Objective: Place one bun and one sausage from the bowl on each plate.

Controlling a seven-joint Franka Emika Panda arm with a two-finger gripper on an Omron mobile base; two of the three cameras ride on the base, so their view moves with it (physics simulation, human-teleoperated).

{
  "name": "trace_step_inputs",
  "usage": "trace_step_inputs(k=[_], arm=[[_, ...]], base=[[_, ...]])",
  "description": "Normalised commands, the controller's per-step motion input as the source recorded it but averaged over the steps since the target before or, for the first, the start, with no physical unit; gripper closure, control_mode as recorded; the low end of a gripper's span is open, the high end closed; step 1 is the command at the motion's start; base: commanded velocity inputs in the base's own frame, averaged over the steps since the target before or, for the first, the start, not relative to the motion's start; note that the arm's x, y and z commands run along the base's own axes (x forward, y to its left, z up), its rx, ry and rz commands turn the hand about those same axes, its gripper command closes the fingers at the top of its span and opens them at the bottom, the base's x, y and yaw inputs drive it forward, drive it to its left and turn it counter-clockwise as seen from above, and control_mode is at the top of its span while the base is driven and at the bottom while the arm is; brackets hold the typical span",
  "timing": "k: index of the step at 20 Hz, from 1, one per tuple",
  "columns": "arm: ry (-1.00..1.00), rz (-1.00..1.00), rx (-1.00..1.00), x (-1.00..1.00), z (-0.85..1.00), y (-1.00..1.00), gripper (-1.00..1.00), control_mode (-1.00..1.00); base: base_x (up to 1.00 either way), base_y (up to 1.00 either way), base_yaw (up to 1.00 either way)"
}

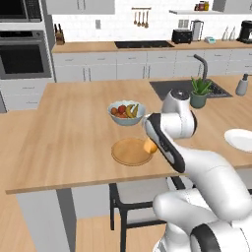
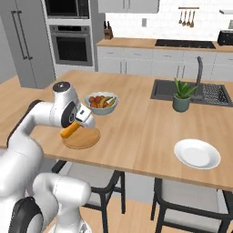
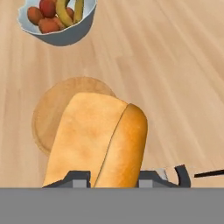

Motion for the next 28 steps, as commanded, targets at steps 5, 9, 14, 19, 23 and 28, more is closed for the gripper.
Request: trace_step_inputs(k=[5, 9, 14, 19, 23, 28], arm=[[0.43, 0.18, -0.14, 0.49, -0.76, 0.38, 1.00, -1.00], [0.16, 0.03, -0.15, 0.09, -0.61, 0.74, 1.00, -1.00], [0.16, 0.00, -0.04, 0.42, -0.39, 0.06, 1.00, -1.00], [0.15, 0.00, 0.00, 0.51, -0.39, 0.00, 1.00, -1.00], [0.04, 0.00, 0.00, 0.62, -0.32, 0.00, 1.00, -1.00], [-0.01, 0.00, 0.00, 0.49, -0.34, 0.00, 1.00, -1.00]], base=[[0.00, 0.00, 0.00], [0.00, 0.00, 0.00], [0.00, 0.00, 0.00], [0.00, 0.00, 0.00], [0.00, 0.00, 0.00], [0.00, 0.00, 0.00]])
